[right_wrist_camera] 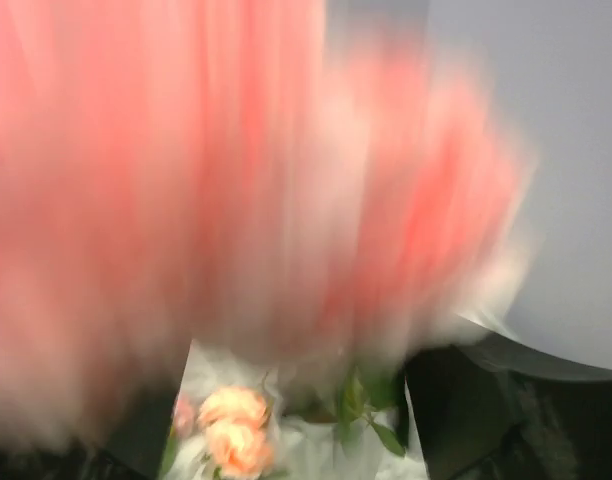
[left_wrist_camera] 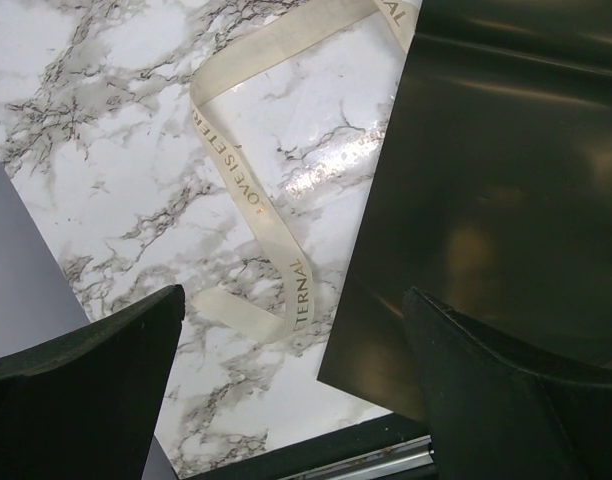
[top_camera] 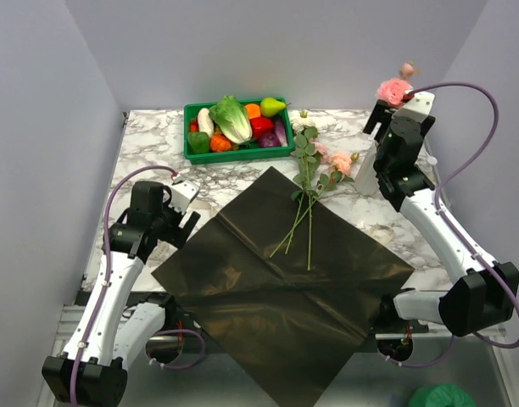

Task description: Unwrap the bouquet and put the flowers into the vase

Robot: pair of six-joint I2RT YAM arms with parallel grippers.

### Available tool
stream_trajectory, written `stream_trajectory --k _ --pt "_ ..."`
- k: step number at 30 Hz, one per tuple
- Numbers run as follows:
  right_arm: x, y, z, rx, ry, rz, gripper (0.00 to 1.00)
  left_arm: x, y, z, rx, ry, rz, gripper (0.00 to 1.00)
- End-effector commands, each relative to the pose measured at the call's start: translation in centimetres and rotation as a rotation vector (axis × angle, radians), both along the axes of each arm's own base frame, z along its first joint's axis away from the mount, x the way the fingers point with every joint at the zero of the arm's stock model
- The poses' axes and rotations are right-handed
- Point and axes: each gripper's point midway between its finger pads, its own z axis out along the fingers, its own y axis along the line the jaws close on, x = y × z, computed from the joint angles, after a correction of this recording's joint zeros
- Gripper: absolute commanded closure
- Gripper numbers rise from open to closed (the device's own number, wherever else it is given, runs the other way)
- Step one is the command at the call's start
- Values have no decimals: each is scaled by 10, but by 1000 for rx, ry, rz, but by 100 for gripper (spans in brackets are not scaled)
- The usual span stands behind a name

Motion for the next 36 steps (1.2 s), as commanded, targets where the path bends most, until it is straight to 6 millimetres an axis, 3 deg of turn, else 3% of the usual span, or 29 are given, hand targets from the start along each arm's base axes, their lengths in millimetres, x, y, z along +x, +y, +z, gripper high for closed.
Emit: stream_trajectory --k 1,3,4,5,6,7,12,18,23,31,34,36 --pt "-17 8 -42 182 213 12 1 -4 5 12 14 -27 6 1" --pt "-36 12 -50 227 242 42 0 -5 5 13 16 -32 5 1" --pt "-45 21 -71 255 277 99 0 -6 5 12 14 -33 6 1" --pt "-52 25 -74 269 275 122 0 -6 4 13 10 -34 6 1" --pt "-66 26 -64 288 236 146 0 -7 5 12 11 -31 6 1" --pt "-75 35 -80 280 270 177 0 -7 4 11 9 -26 6 1" --pt "-117 38 -82 240 319 187 0 -7 3 12 -3 -21 10 1" --pt "-161 39 -61 302 293 284 0 -7 0 18 -24 -21 19 1" --pt "-182 71 -58 293 321 523 0 -9 -1 18 -32 -4 21 1" --pt "-190 114 -134 313 533 661 1 -10 0 25 -36 -32 27 1" --pt "-182 122 -165 331 615 637 14 -11 1 24 -30 -24 27 1" --pt "-177 131 -176 353 650 653 29 -12 2 25 -24 -27 23 1"
